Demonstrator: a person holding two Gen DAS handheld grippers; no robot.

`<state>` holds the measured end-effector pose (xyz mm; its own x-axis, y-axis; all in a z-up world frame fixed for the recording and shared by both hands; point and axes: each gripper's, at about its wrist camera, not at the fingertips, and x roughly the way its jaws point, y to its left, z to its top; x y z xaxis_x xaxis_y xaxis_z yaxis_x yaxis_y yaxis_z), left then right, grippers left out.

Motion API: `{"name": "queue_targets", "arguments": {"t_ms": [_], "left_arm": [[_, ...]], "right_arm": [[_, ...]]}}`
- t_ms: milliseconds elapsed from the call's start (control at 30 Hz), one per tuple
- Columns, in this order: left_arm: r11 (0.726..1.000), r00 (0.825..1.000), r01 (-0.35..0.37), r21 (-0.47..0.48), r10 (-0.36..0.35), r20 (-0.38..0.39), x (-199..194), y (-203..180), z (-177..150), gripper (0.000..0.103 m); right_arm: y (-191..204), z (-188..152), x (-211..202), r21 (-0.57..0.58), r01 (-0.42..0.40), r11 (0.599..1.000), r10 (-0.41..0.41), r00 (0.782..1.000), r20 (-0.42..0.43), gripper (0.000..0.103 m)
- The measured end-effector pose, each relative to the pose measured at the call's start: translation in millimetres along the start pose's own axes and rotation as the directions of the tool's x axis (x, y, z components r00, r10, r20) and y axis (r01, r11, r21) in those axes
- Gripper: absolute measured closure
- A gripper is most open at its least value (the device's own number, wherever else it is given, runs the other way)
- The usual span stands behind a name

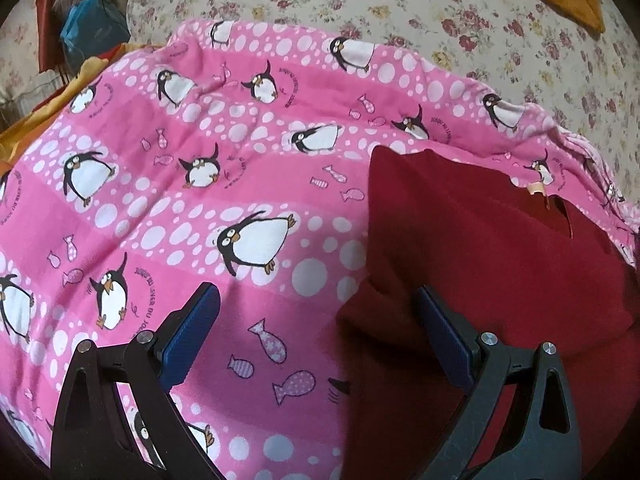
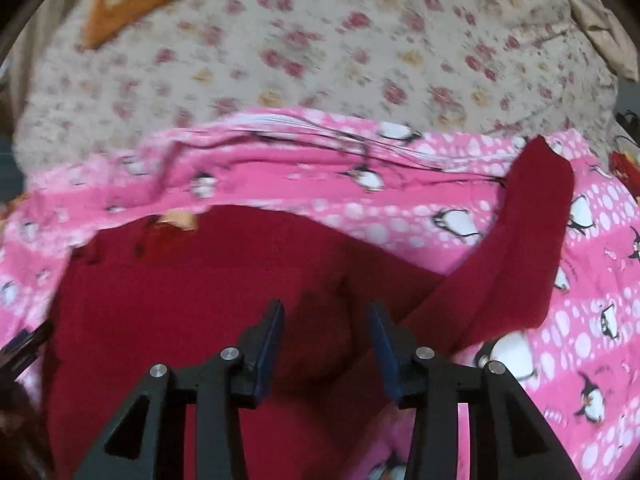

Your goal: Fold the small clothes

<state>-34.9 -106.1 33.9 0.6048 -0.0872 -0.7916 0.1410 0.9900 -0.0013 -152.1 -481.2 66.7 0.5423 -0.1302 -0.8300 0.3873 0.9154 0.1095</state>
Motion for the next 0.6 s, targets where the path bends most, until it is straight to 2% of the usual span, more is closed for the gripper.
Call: {"name": "queue_targets", "arguments": {"t_ms": [133,267,367,533,600], "left_arm": [[1.0,0.999,0.029,-0.005,-0.029,0.02,-10.1,-1.1,-0.3,0.005],[0.999,0.997,0.054,0.0,-0.053,0.061,-23.6,-2.8,-0.3,0.005],[0.997,0.994,0.076,-0.012,-0.075,0.081,-29.9,-2.2,1.4,0.005],[0.993,0.991,0.115,-0.036,-0.113,0.073,-27.6,-6.5,4.4,0.005],[0.993,0.991,0.117,-0.02,-0.115,0.067,-26.1,-11.2,3.5,0.005]], "right_arm": [[24.9,-13.8,-8.3,-0.066,-0.091,0.994,0.093,0.996,0.016,0.061],[37.0,-24.9,11.3,-0.116,-0.073,0.991,0.068,0.997,-0.039,0.061],[28.4,-34.3,24.5,-0.073,-0.096,0.993,0.091,0.994,-0.062,0.061],[17.5,-34.2,17.2,-0.023,-0.178,0.984,0.178,0.984,-0.01,0.06],[13.5,-32.0,12.3,0.005,-0.212,0.977,0.212,0.977,0.029,0.056]]}}
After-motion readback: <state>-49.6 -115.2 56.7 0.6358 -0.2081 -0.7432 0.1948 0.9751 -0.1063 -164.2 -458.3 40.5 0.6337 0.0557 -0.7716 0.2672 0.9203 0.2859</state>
